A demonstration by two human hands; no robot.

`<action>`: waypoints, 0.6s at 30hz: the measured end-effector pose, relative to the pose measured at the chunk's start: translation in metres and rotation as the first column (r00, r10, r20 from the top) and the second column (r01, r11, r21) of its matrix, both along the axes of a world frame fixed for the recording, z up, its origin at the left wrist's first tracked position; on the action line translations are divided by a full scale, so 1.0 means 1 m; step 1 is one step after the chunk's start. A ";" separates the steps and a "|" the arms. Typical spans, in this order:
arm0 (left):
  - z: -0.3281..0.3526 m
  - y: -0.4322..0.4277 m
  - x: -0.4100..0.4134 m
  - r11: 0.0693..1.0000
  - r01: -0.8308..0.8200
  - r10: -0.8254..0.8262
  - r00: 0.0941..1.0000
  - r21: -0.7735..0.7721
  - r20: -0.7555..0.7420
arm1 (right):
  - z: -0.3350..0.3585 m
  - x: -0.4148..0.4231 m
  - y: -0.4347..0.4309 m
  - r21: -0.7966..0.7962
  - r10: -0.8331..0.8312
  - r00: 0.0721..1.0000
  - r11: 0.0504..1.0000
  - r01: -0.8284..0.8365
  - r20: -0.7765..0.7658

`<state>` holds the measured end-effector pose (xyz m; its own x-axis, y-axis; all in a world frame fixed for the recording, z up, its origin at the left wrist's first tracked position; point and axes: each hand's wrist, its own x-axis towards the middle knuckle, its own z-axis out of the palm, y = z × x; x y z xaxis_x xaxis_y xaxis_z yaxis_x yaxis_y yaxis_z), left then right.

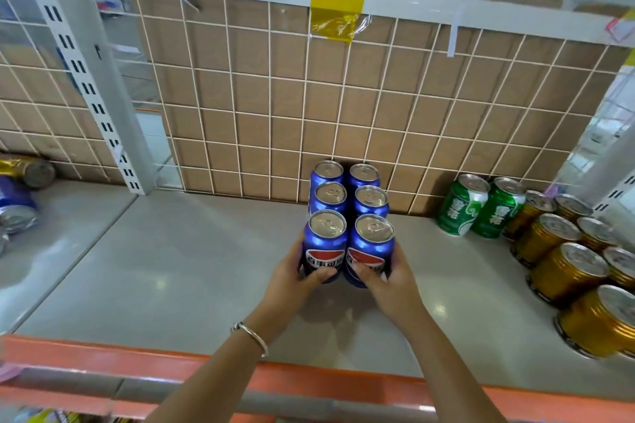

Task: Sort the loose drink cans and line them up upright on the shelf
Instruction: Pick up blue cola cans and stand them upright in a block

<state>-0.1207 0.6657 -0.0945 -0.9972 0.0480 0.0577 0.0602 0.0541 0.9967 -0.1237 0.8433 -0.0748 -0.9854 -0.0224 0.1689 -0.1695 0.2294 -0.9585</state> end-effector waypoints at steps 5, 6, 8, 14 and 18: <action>0.002 -0.001 0.001 0.999 0.016 -0.015 1.000 -0.038 0.006 | -0.006 0.004 -0.003 -0.008 -0.012 1.000 1.000 0.012 0.007; 0.002 -0.003 0.000 0.998 0.023 -0.023 1.000 -0.055 0.007 | -0.008 0.005 -0.004 -0.003 -0.013 1.000 1.000 0.013 0.011; 0.003 -0.005 -0.003 0.995 0.039 -0.037 0.999 -0.094 0.015 | -0.012 0.006 -0.004 0.007 -0.017 1.000 1.000 0.017 0.017; 0.006 -0.006 0.002 0.983 0.079 -0.078 0.997 -0.166 0.014 | -0.021 0.013 -0.013 0.065 -0.154 0.988 0.986 0.152 0.029; 0.007 -0.003 0.020 0.970 0.089 -0.092 0.996 -0.227 0.001 | -0.028 0.015 -0.023 0.116 -0.300 0.942 0.952 0.285 0.150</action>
